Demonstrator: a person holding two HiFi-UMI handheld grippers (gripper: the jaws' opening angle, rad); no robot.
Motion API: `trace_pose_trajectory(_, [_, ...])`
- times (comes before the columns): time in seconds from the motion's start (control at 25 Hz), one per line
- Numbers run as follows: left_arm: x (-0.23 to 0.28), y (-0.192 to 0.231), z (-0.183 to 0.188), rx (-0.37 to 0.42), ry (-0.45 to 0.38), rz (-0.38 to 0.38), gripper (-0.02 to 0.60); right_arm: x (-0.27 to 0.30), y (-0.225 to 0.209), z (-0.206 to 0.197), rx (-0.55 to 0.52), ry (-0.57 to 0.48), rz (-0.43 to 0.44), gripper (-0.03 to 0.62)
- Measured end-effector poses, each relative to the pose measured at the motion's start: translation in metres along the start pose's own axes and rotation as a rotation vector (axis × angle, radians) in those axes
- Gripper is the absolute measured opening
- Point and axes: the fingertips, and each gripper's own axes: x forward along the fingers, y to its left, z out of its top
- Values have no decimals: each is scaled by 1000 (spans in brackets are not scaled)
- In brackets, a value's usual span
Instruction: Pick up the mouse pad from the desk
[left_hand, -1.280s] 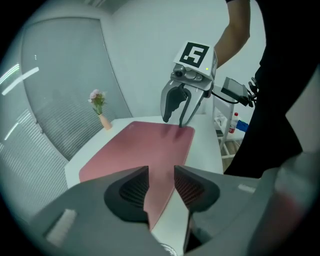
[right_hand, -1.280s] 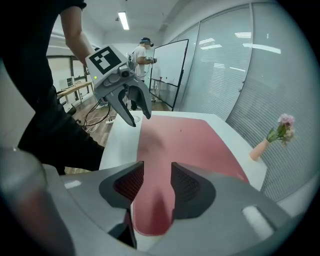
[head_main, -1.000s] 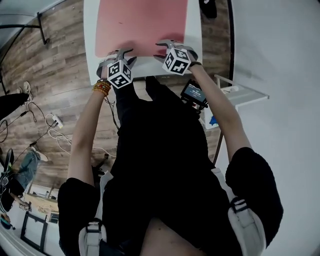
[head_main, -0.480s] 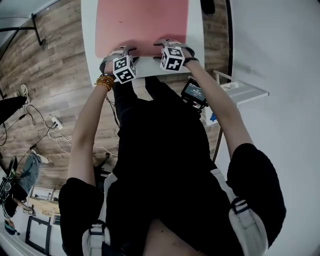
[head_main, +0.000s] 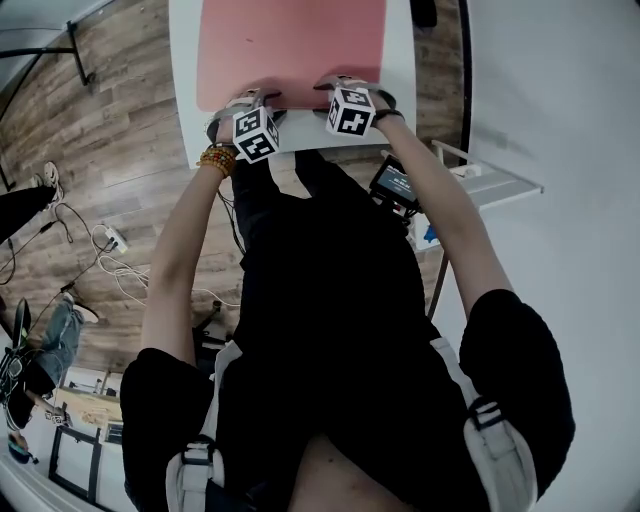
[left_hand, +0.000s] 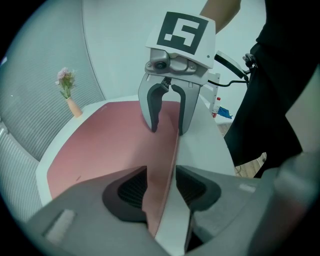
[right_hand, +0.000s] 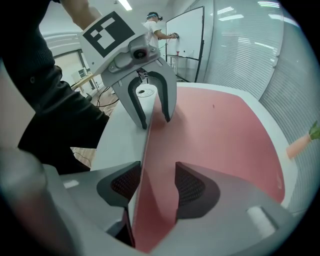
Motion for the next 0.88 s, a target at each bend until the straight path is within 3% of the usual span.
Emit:
trace_pose_trajectory(0.48, [7, -1, 17, 29, -35, -16, 170, 7, -1, 7, 19, 36, 39, 157])
trace_pose_trajectory(0.76, [15, 0, 17, 32, -25, -28, 170, 6, -1, 7, 79, -16, 75, 123])
trace_pose_trajectory(0.88, [14, 0, 19, 83, -24, -27, 166, 2, 3, 8, 83, -40, 88, 112])
